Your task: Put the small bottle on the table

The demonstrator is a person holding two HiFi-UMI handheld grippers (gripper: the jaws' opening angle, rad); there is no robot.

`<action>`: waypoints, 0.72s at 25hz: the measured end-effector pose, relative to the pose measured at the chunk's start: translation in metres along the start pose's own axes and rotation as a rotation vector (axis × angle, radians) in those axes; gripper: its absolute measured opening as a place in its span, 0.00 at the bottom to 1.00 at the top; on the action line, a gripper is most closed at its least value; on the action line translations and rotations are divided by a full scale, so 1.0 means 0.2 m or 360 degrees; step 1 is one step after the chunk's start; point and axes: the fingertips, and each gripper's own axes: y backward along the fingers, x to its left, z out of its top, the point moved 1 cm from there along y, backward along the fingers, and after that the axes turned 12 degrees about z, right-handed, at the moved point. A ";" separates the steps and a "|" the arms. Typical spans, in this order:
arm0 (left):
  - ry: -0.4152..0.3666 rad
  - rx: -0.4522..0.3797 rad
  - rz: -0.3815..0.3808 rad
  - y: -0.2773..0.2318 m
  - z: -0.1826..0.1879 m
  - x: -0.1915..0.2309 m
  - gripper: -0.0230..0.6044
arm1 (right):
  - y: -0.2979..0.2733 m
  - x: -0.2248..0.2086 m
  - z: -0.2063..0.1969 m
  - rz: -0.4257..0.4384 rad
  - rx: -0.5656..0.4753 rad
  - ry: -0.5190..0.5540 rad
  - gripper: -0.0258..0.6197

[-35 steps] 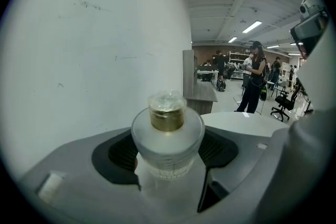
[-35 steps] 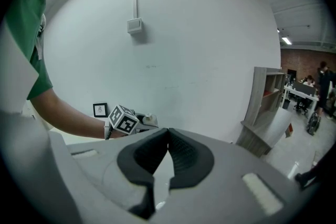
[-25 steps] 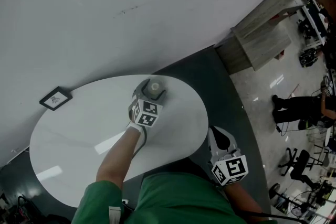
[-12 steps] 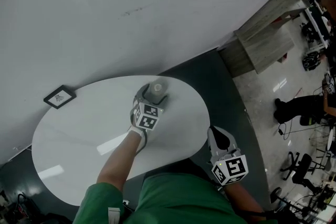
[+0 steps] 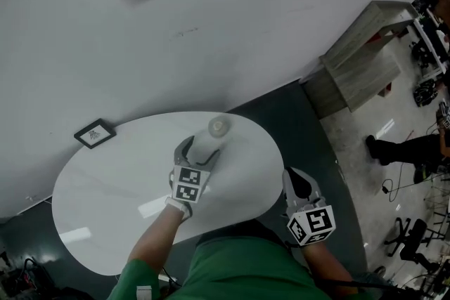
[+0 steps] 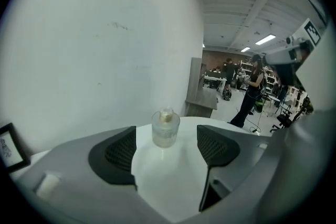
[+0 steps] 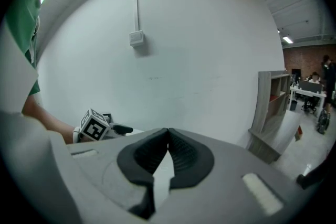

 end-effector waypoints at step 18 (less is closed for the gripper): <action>0.0243 -0.0511 0.0040 0.67 0.63 -0.07 0.26 | 0.06 0.04 0.32 0.0129 -0.0271 0.0144 0.04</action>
